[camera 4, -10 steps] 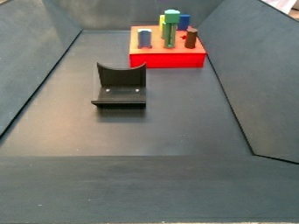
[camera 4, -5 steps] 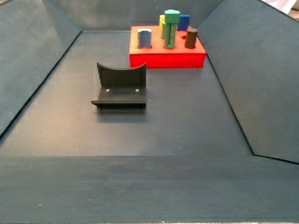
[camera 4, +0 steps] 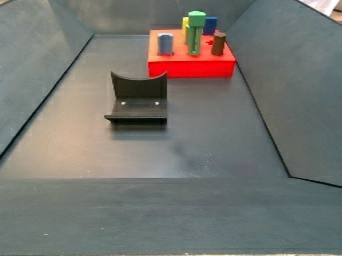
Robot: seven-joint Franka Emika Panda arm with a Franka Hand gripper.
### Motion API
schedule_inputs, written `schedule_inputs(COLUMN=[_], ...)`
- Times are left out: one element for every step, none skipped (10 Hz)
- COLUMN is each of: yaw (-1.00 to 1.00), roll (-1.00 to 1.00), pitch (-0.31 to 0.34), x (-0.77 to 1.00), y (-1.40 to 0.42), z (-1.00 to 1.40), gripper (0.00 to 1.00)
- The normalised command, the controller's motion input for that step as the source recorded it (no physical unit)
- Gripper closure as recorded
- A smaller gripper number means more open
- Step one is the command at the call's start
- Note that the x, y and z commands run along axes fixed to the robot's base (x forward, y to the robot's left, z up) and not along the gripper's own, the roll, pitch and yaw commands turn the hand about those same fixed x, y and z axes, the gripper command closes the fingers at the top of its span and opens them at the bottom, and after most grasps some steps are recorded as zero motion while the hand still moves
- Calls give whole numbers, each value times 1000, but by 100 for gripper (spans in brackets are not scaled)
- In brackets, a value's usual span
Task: Pick up the rectangle object. Move up. Move to above the board. Insert the rectangle object.
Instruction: Move to above the board, then insert the rectangle object.
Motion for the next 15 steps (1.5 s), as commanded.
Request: schedule_inputs(yaw=[-1000,-1000,-1000,-729,-560,-297,-208,0,-43,-46,194,306,286,223,186], roll=[-50,-64,-85,-82,-82,-75,-68,0,0,170,-23,-113,-116,-64,0], pitch=[-17,-7,13,37,49,60,59,-6,-30,-149,-116,-136,-127,-114,-107], x=[-152,-149,-138,-58,-20,15,20,0,-134,0,717,666,677,711,720], y=[-1000,-1000,-1000,-619,-442,-218,-163,0,0,-243,-43,0,-9,-154,-340], z=[67,73,75,45,29,17,18,0,0,-734,-669,-606,-680,-691,-671], gripper=[100,100,100,100,100,100,100,100,100,100,100,100,100,100,100])
